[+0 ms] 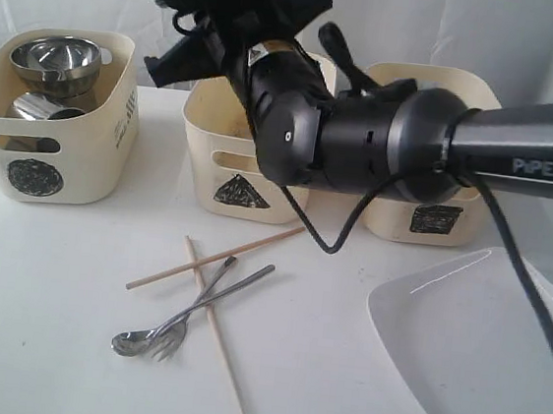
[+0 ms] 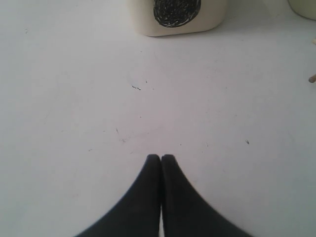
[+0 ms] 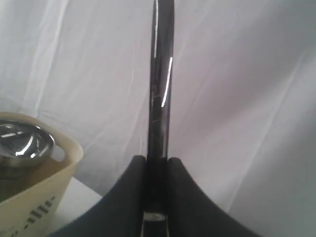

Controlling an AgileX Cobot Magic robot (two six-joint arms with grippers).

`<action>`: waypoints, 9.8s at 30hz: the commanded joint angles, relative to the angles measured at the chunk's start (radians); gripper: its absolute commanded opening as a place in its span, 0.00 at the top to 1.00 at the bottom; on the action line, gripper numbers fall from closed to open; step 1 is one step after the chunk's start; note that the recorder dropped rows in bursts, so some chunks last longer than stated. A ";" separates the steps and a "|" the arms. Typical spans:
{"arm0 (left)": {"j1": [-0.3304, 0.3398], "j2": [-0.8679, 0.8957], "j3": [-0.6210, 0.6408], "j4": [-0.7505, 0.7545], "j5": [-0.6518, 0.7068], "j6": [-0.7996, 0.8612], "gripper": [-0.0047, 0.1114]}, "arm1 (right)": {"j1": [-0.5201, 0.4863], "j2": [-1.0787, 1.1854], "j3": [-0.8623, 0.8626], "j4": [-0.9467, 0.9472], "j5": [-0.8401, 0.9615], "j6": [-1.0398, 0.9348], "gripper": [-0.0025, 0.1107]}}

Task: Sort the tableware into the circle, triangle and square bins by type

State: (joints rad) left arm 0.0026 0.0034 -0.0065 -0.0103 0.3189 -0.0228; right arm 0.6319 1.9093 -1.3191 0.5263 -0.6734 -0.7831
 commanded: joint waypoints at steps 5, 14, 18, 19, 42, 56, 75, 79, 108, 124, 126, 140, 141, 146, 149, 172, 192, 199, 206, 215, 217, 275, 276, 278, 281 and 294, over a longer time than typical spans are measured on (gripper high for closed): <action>-0.005 -0.003 0.007 -0.004 0.011 0.001 0.96 | -0.133 0.094 0.000 0.021 0.030 0.202 0.98; -0.005 -0.003 0.007 -0.004 0.011 0.001 0.96 | -0.185 0.096 -0.007 -0.043 0.148 0.211 0.91; -0.005 -0.003 0.007 -0.004 0.011 0.001 0.96 | -0.196 0.099 -0.037 -0.097 0.204 0.211 0.80; -0.005 -0.003 0.007 -0.004 0.011 0.001 0.96 | -0.196 0.101 -0.044 -0.097 0.204 0.211 0.76; -0.005 -0.003 0.007 -0.004 0.011 0.001 0.96 | -0.196 -0.166 -0.075 -0.106 1.083 0.186 0.83; -0.005 -0.003 0.007 -0.004 0.011 0.001 0.96 | -0.187 -0.084 -0.032 -0.125 1.671 0.059 0.93; -0.005 -0.003 0.007 -0.004 0.011 0.001 0.96 | -0.083 0.095 -0.032 -0.135 1.401 -0.622 0.45; -0.005 -0.003 0.007 -0.004 0.011 0.001 0.96 | -0.083 0.107 -0.032 -0.137 1.303 -0.622 0.45; -0.005 -0.003 0.007 -0.004 0.011 0.001 0.96 | -0.083 0.068 -0.032 -0.235 1.359 -0.520 0.98; -0.005 -0.003 0.007 -0.004 0.011 0.001 0.96 | -0.083 -0.096 -0.032 -0.165 1.203 -0.243 0.98; -0.005 -0.003 0.007 -0.004 0.011 0.001 0.96 | -0.085 -0.110 -0.032 -0.153 1.123 -0.201 0.98; -0.005 -0.003 0.007 -0.004 0.011 0.001 0.96 | -0.085 -0.065 -0.032 -0.067 0.316 0.093 0.98; -0.005 -0.003 0.007 -0.004 0.011 0.001 0.96 | -0.085 -0.050 -0.032 -0.067 0.289 0.093 0.98; -0.005 -0.003 0.007 -0.004 0.011 0.001 0.96 | -0.085 0.014 -0.032 -0.067 0.269 0.093 0.98; -0.005 -0.003 0.007 -0.004 0.011 0.001 0.96 | -0.095 0.054 -0.032 -0.045 0.252 0.099 0.98; -0.005 -0.003 0.007 -0.004 0.011 0.001 0.96 | -0.145 0.125 -0.047 -0.026 0.274 0.160 0.79; -0.005 -0.003 0.007 -0.004 0.011 0.001 0.96 | -0.143 -0.016 -0.047 -0.026 0.548 0.162 0.74; -0.005 -0.003 0.007 -0.004 0.011 0.001 0.96 | -0.143 -0.114 -0.047 -0.026 0.908 0.159 0.74; -0.005 -0.003 0.007 -0.004 0.011 0.001 0.96 | -0.134 -0.136 -0.047 -0.029 1.580 0.080 0.74; -0.005 -0.003 0.007 -0.004 0.011 0.001 0.96 | 0.047 -0.098 -0.044 -0.068 1.448 -0.514 0.54; -0.005 -0.003 0.007 -0.004 0.011 0.001 0.96 | 0.073 -0.049 -0.044 -0.106 1.296 -0.560 0.41; -0.005 -0.003 0.007 -0.004 0.011 0.001 0.96 | 0.054 0.186 -0.046 -0.392 1.379 0.246 0.98; -0.005 -0.003 0.007 -0.004 0.011 0.001 0.96 | 0.054 0.186 -0.046 -0.396 1.379 0.246 0.98; -0.005 -0.003 0.007 -0.004 0.011 0.001 0.96 | 0.054 0.186 -0.046 -0.396 1.375 0.246 0.98; -0.005 -0.003 0.007 -0.004 0.011 0.001 0.96 | 0.054 0.182 -0.046 -0.407 1.385 0.246 0.98; -0.005 -0.003 0.007 -0.004 0.011 0.001 0.96 | 0.054 0.061 -0.046 -0.426 1.421 0.233 0.98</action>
State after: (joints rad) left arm 0.0026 0.0034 -0.0065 -0.0103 0.3189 -0.0228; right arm 0.6881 1.9934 -1.3675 0.1067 0.7402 -0.5388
